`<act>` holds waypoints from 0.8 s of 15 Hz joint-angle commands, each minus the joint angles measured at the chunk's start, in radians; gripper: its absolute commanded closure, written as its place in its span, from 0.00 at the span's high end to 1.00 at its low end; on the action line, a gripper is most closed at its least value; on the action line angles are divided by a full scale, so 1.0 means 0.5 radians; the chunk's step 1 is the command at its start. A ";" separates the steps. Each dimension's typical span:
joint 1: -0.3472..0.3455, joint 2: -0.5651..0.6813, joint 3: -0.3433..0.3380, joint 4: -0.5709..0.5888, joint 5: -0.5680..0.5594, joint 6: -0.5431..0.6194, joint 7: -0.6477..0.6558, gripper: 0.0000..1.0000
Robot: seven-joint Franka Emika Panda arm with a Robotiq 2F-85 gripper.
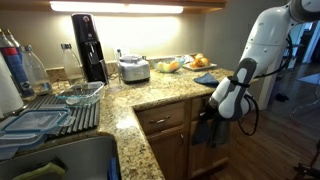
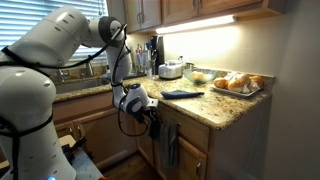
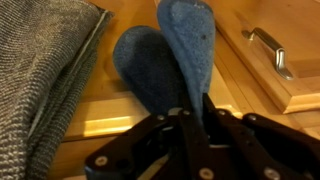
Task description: Take the oven mitts off the hanger and put them on the counter
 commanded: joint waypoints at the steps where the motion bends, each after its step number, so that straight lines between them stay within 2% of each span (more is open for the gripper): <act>1: 0.036 -0.170 -0.018 -0.220 0.065 0.000 -0.047 0.08; 7: 0.054 -0.347 -0.038 -0.385 0.060 0.000 -0.080 0.08; 12: -0.042 -0.546 0.056 -0.569 -0.013 -0.004 -0.099 0.08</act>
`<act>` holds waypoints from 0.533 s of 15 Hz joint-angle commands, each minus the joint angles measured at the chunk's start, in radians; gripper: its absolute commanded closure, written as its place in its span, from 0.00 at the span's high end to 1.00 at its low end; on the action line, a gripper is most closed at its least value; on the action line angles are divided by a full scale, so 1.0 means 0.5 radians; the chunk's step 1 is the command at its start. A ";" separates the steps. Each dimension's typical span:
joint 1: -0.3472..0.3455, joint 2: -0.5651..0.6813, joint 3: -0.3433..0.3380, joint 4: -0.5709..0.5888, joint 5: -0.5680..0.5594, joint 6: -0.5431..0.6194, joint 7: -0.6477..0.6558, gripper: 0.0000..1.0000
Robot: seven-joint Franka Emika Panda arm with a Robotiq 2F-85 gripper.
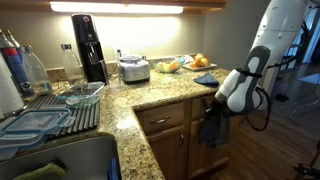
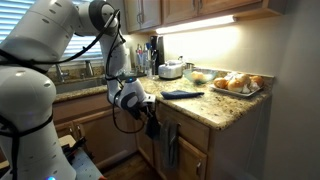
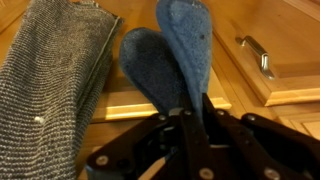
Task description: Take the oven mitts off the hanger and put them on the counter
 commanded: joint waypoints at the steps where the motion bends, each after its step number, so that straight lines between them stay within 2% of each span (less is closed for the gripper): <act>1: -0.078 -0.270 0.090 -0.280 -0.041 -0.003 -0.054 0.08; 8: -0.101 -0.564 0.153 -0.505 -0.066 -0.093 -0.097 0.08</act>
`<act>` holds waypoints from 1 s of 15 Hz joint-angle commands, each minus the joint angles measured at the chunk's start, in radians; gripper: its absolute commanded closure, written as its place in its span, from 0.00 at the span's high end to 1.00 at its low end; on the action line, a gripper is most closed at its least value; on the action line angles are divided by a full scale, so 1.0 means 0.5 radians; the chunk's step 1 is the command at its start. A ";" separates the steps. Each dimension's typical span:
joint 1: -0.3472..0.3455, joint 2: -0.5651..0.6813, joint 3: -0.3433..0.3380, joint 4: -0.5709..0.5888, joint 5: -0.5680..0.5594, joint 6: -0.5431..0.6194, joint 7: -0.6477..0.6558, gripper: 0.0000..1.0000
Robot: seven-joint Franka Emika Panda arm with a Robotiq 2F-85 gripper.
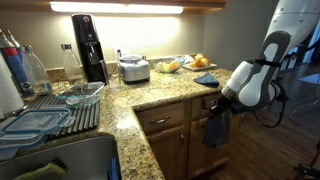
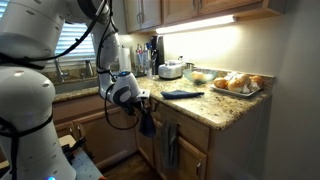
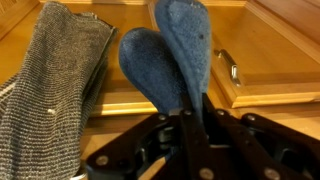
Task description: Take the oven mitts off the hanger and put them on the counter
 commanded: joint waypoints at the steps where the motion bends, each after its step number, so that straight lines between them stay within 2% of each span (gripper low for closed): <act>1: -0.058 -0.288 0.041 -0.210 -0.053 -0.106 -0.049 0.08; 9: -0.111 -0.693 0.013 -0.272 -0.160 -0.468 -0.149 0.08; 15: -0.087 -0.931 -0.114 -0.210 -0.197 -0.741 -0.216 0.08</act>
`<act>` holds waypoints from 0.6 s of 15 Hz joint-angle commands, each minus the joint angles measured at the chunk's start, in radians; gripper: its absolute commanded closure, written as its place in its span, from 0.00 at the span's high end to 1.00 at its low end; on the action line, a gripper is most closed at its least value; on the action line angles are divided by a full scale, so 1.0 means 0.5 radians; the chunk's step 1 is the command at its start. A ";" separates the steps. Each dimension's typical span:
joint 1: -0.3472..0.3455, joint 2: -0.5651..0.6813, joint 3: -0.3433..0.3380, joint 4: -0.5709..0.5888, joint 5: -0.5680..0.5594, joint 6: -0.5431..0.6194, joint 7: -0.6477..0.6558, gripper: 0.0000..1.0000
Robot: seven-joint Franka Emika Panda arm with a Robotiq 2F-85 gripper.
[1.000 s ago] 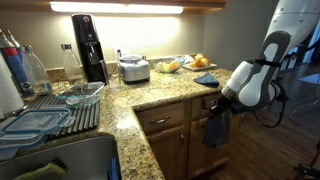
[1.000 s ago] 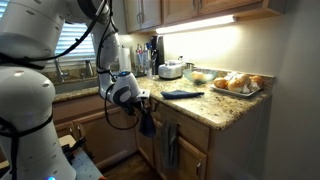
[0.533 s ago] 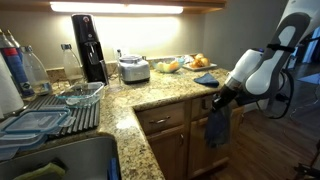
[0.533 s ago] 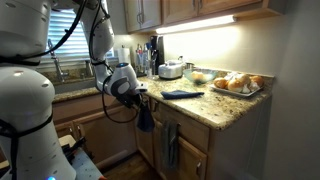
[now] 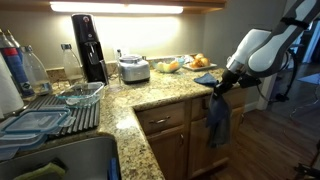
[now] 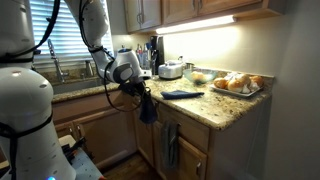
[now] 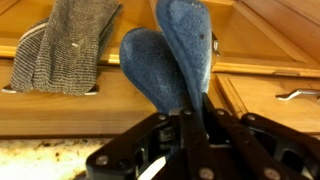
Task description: Take the oven mitts off the hanger and put them on the counter
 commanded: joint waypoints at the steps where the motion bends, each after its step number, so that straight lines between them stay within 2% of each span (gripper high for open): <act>1: 0.008 -0.232 -0.112 -0.019 -0.093 -0.205 -0.024 0.08; 6: -0.015 -0.293 -0.189 0.155 -0.226 -0.312 0.013 0.08; 9: -0.010 -0.284 -0.186 0.276 -0.217 -0.327 0.001 0.08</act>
